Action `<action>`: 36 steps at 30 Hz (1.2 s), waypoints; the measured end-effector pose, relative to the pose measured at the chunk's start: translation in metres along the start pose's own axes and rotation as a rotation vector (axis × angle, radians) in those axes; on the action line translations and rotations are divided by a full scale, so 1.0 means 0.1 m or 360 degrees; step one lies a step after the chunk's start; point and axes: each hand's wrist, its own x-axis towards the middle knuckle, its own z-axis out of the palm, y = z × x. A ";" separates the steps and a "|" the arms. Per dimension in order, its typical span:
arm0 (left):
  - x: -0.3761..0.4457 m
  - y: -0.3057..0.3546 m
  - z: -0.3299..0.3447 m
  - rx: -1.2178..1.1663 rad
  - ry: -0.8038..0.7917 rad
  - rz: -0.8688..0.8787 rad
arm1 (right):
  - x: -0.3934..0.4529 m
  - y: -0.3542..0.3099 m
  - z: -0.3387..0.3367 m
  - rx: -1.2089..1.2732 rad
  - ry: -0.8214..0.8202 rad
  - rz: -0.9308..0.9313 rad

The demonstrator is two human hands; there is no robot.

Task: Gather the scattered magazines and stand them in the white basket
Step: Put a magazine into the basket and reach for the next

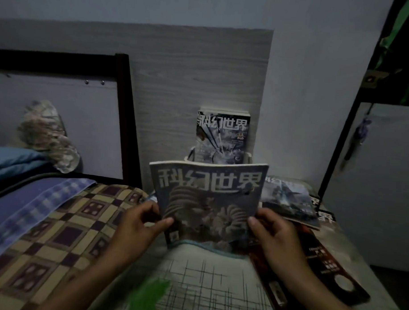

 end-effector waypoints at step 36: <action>2.95 -0.90 1.21 0.0267 0.0300 -0.0071 | 3.13 0.94 0.29 -0.0980 0.0730 0.0104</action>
